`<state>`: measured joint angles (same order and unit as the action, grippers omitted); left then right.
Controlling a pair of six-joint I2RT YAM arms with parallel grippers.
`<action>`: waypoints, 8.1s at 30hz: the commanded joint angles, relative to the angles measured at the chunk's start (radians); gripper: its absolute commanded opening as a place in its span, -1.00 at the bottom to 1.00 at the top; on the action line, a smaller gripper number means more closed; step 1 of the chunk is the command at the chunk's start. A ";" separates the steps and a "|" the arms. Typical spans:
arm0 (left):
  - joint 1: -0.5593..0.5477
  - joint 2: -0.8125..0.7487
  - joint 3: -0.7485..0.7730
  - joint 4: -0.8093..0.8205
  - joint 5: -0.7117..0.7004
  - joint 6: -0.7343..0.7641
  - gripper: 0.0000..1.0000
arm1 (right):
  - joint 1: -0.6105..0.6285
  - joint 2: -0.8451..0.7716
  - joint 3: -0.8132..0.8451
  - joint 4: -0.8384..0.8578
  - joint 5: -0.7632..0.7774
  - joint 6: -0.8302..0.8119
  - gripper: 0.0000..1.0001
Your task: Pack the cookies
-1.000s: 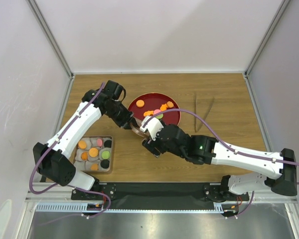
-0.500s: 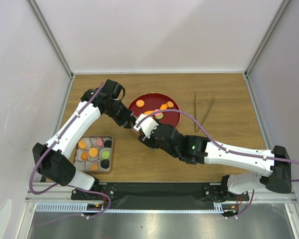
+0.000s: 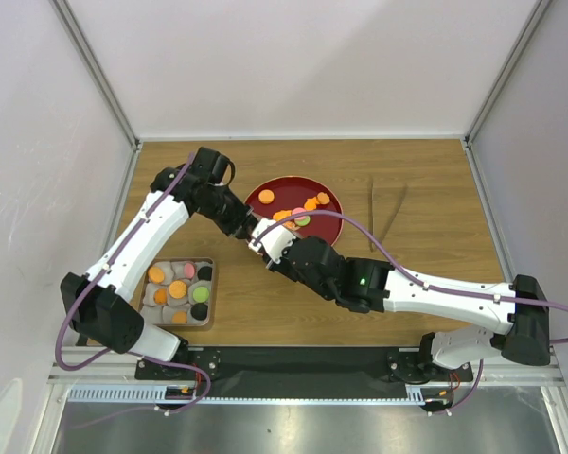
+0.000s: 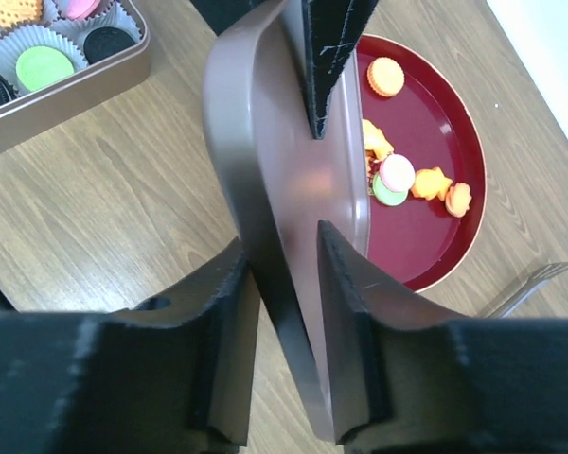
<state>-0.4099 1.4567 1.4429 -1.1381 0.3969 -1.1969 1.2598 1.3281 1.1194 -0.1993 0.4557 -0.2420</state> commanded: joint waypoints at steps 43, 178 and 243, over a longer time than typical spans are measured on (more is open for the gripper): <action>0.830 -0.297 -0.421 -0.026 -0.681 0.191 0.68 | -0.203 -0.063 0.122 -0.167 -0.264 0.237 -1.00; 0.362 -0.570 -0.469 0.252 -0.300 0.784 0.97 | -0.079 0.227 -0.426 1.146 -0.238 1.569 -1.00; 0.329 -0.354 -0.630 0.403 -0.104 0.820 0.99 | -0.125 0.396 -0.638 1.368 -0.374 1.747 -0.81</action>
<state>-0.0711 1.0893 0.8135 -0.7635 0.2638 -0.3836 1.1404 1.7039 0.4858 1.1145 0.0826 1.5074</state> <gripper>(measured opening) 0.994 0.189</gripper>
